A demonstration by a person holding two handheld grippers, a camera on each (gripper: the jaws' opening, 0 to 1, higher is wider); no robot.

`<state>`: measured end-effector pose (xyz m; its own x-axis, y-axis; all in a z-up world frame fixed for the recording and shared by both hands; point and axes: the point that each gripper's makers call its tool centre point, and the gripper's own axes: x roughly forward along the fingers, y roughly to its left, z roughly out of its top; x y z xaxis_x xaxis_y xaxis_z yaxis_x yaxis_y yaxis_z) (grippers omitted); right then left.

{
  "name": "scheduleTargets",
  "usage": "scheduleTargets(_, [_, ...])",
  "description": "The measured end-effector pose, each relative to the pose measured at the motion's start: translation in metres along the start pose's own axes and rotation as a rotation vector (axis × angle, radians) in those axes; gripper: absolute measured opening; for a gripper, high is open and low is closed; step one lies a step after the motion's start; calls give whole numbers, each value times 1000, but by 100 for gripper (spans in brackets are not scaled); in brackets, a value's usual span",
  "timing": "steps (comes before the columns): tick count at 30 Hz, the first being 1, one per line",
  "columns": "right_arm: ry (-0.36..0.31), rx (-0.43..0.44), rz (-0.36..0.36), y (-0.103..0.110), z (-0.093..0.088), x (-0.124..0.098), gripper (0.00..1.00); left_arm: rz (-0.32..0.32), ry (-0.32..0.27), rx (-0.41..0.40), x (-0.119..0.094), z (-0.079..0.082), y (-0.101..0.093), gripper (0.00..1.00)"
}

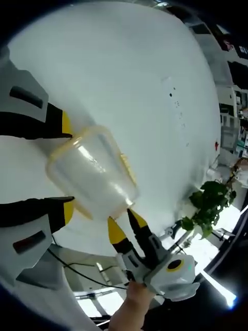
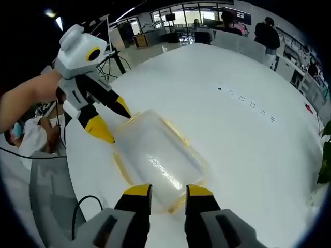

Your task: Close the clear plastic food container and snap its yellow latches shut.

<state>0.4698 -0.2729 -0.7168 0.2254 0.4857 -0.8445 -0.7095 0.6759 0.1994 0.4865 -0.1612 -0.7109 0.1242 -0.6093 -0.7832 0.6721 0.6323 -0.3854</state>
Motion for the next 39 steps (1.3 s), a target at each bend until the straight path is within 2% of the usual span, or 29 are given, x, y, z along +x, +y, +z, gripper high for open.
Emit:
scheduleTargets(6, [2,-39,3,0,2,-3,25,8,9,51,-3,2,-4,40])
scheduleTargets(8, [2,-54,9,1,4,-5,25,31,1,82,-4,4,-3,40])
scheduleTargets(13, [8,-106,5,1,6,-8,26,32,15,150,-7,7,-7,39])
scheduleTargets(17, [19,-133,15,3,8,-7,27,18,-25,166,-12,21,-15,41])
scheduleTargets(20, [18,-176,5,4,13,-7,27,21,-50,244,-12,30,-19,42])
scheduleTargets(24, [20,-234,9,8,21,-8,28,19,-12,305,-9,27,-22,43])
scheduleTargets(29, [6,-265,32,16,29,-6,30,7,-13,349,-6,30,-30,45])
scheduleTargets(33, [16,-315,46,24,32,-3,30,14,17,409,-3,29,-35,45])
scheduleTargets(39, [30,-341,61,27,33,-1,27,-1,27,429,-1,31,-41,43])
